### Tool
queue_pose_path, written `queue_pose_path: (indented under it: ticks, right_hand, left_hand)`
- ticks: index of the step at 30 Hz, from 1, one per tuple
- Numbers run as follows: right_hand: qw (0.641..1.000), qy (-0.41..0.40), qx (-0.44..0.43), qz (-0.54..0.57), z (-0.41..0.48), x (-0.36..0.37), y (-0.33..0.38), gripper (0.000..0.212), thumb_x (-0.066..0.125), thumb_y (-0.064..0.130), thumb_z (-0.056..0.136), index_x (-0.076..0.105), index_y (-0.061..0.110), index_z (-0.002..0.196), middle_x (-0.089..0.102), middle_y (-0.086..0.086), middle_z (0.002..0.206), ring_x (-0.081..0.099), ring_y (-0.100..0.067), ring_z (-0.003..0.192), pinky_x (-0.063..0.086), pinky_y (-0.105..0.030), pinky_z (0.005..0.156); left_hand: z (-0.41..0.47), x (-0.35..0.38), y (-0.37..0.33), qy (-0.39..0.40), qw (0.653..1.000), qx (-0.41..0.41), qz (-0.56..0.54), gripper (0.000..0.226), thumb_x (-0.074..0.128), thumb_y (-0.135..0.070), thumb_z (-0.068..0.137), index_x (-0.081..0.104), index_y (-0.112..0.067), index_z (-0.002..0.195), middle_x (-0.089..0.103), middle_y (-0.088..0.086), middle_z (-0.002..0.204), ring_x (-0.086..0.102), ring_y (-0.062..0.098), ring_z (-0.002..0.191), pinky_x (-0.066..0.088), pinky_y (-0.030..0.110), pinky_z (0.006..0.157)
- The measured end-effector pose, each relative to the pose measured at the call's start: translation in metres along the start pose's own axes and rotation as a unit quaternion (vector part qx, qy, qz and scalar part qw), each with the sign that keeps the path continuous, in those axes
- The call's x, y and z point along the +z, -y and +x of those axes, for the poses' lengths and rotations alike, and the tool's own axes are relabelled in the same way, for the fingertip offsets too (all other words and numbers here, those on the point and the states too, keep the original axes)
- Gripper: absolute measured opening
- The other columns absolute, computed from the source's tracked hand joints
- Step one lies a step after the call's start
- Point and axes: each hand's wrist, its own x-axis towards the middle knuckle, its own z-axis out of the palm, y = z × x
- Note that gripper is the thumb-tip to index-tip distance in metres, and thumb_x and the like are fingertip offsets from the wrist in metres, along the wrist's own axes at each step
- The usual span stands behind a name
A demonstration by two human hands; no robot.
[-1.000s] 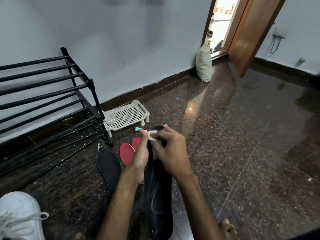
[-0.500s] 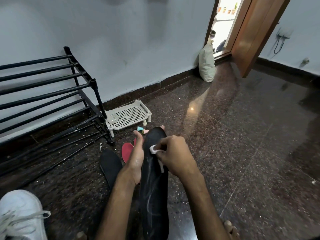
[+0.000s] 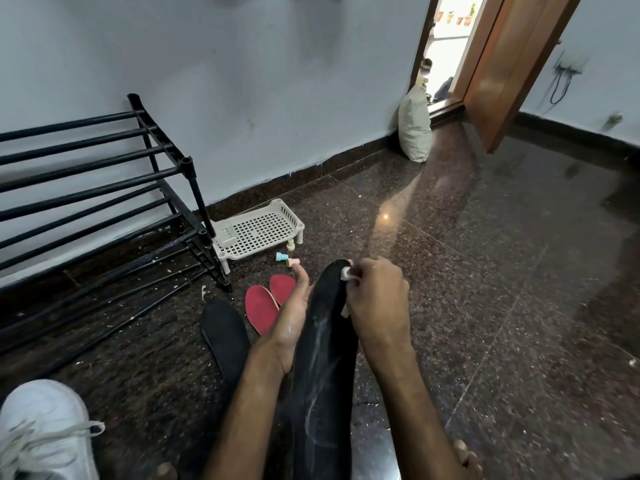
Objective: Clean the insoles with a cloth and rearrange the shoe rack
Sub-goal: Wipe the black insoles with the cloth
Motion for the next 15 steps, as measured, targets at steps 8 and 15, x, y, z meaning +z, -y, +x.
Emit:
queue_pose_path:
  ticks: [8,15]
  right_hand:
    - [0.964,0.218,-0.104,0.111,-0.004,0.0,0.005,0.01,0.07,0.019,0.084,0.077,0.016,0.089,0.074,-0.002,0.089,0.068,-0.018,0.085,0.053,-0.031,0.082]
    - [0.987,-0.028,-0.087,0.133,-0.003,-0.007,0.017,0.014,0.062,0.009,0.087,0.075,0.011,0.093,0.061,0.003,0.089,0.062,-0.015,0.079,0.052,-0.031,0.076]
  left_hand:
    - [0.004,-0.013,-0.012,-0.072,0.995,0.07,-0.008,0.106,0.04,-0.087,0.067,0.059,-0.004,0.13,0.056,0.025,0.133,0.055,0.037,0.124,0.034,0.049,0.113]
    - [-0.002,0.004,-0.003,-0.034,0.997,0.061,-0.011,0.097,0.045,-0.085,0.07,0.06,-0.005,0.124,0.053,0.025,0.12,0.042,0.036,0.125,0.025,0.045,0.114]
